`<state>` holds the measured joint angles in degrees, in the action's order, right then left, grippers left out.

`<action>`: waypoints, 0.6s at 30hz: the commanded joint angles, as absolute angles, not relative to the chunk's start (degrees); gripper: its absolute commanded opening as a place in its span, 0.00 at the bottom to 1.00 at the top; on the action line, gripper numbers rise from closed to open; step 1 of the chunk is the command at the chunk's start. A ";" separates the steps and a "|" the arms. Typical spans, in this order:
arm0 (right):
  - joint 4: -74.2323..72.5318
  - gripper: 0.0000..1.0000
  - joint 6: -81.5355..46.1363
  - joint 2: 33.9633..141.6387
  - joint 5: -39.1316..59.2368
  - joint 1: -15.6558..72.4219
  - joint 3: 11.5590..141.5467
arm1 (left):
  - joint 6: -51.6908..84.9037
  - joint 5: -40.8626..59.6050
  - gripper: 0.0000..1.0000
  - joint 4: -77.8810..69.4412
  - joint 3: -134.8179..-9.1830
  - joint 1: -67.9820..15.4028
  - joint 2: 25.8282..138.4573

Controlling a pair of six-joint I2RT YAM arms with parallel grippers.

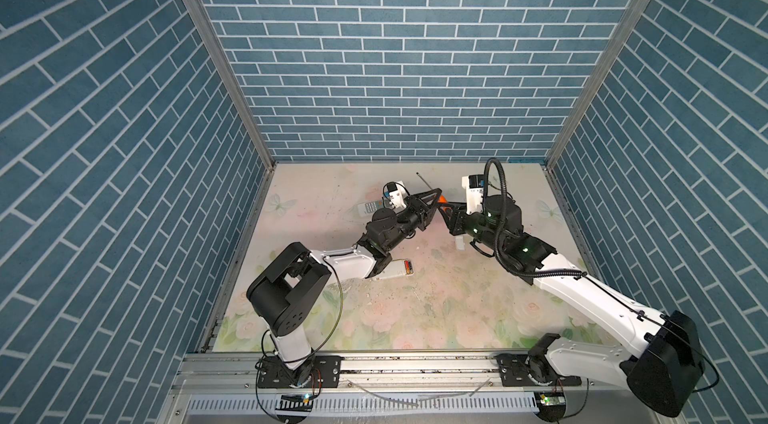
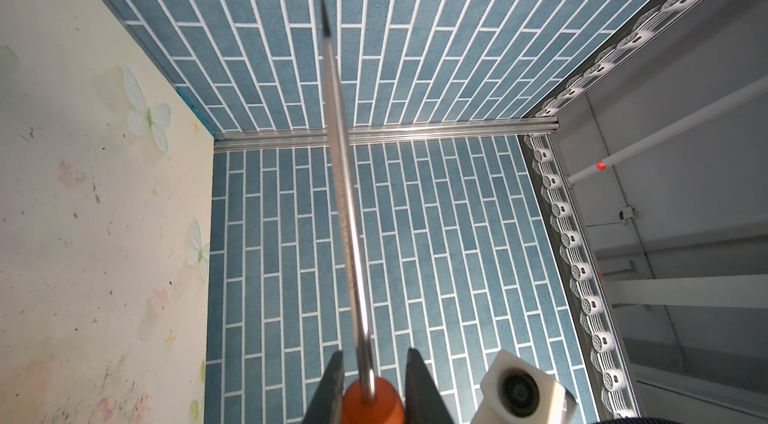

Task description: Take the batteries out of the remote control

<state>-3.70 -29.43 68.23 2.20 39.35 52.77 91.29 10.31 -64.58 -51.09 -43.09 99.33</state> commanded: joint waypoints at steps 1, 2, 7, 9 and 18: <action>-7.39 0.00 -26.25 66.36 -2.07 38.52 59.65 | 88.74 17.71 0.00 -61.40 -49.79 -46.49 100.21; -6.42 0.00 -26.04 66.28 -1.93 38.63 59.87 | 88.55 17.74 0.00 -61.20 -49.91 -46.49 100.15; -0.38 0.00 -25.49 65.92 -1.90 38.55 61.69 | 87.01 17.46 0.00 -59.60 -49.92 -46.41 99.10; 2.07 0.00 -25.49 65.86 -1.67 38.55 62.34 | 86.19 17.40 0.01 -58.64 -49.92 -46.32 98.40; 12.35 0.00 -26.08 65.16 -1.56 38.50 64.32 | 82.94 16.44 0.25 -56.38 -48.74 -45.15 95.30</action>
